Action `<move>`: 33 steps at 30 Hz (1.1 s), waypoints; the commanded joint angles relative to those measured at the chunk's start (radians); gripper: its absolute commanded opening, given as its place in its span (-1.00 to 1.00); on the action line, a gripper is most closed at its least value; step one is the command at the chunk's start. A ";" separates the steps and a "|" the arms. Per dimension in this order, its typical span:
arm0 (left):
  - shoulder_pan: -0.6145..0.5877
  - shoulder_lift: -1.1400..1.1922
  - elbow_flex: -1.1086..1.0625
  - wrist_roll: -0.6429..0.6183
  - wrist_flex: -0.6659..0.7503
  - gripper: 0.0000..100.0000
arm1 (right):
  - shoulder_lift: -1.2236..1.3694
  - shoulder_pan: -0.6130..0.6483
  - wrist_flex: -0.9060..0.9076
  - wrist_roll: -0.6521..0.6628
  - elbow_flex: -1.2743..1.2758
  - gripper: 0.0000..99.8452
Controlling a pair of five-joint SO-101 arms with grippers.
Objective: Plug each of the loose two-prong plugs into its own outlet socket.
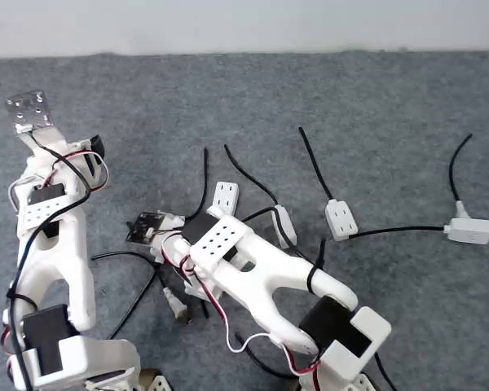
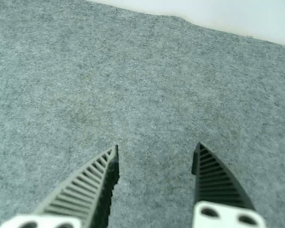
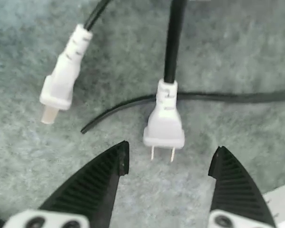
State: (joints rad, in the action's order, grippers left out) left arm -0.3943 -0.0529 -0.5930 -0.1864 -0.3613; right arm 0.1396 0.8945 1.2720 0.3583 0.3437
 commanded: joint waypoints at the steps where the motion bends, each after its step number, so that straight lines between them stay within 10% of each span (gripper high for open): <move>1: -0.002 -0.011 0.016 -0.002 0.028 -0.51 | -0.027 -0.004 -0.065 0.084 -0.040 -0.47; 14: 0.000 -0.011 0.016 -0.002 0.028 -0.51 | 0.177 -0.005 -0.160 0.158 -0.049 -0.50; 20: 0.002 -0.011 0.016 -0.002 0.028 -0.51 | 0.183 -0.007 -0.163 0.158 -0.064 -1.00; 33: 0.002 -0.011 0.016 -0.002 0.028 -0.51 | 0.183 -0.048 -0.163 0.118 -0.060 -0.98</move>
State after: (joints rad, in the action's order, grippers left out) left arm -0.3943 -0.0529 -0.5930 -0.1864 -0.3613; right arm 0.3115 0.8485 1.1170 0.4918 0.2823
